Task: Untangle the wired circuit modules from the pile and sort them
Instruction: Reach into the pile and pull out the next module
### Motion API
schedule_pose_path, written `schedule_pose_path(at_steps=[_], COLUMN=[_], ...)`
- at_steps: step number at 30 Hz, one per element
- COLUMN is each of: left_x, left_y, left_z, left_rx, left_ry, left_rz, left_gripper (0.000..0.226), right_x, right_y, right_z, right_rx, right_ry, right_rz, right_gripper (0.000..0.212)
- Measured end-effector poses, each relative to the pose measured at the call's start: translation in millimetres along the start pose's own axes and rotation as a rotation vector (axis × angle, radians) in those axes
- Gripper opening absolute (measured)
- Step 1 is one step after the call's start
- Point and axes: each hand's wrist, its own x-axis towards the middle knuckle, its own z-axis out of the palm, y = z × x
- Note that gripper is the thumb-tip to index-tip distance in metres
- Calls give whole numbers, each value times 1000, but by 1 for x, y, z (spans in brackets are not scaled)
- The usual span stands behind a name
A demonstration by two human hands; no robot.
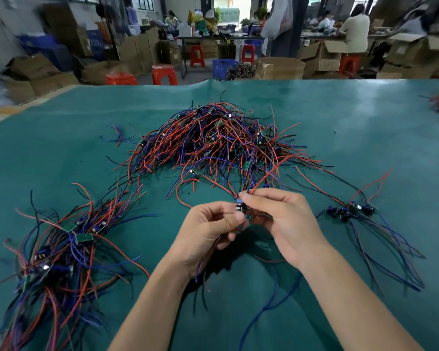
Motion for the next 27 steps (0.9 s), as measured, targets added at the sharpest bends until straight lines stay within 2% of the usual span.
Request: schedule_pose_path(at_steps=[1,2,5,8,10,13,15,17,19,20,22,25,27], left_x=[1,1,1,1,0,0,0,1,3,4,4,3,3], left_y=[-1,-1,-1,0,0,0,-1,0,1,1,1,-1,-3], left_z=[0,0,1,3,3,4,5,4,3,3,3,2,1], left_rx=[5,9,35,62,76,85,78,6,-141,-209,-268,-186,-130], left_ry=[20,38,48,29,19,11,37,111,187,204,196,86,31], left_rz=[-10,-21,-32,-36,-42,-56,-50,-36,-26,-22,-18,-12,12], left_gripper=[5,6,8,9,16,12,16,18,13,10,10,11,8], right_x=[1,2,8,10,12,17,19,18,15,11,1,-9,-10], right_y=[0,0,-1,-9,-13,-18,-22,-26,-28,-29,-26,-7,5], right_z=[-1,-3,-15,-29,-40,-56,-62,-64,-57,-50,-28,4,13], right_rx=[-73,-178,-569,-766,-765,-706,-502,-340,-388,-453,-644,-837,-848], right_ry=[43,105,311,447,553,734,812,870,902,864,647,249,89], right_rz=[-41,-109,-388,-605,-643,-665,-617,-586,-614,-647,-697,-576,-502], right_gripper=[11,8,17,13,10,3,5,7,7,6,11,24,28])
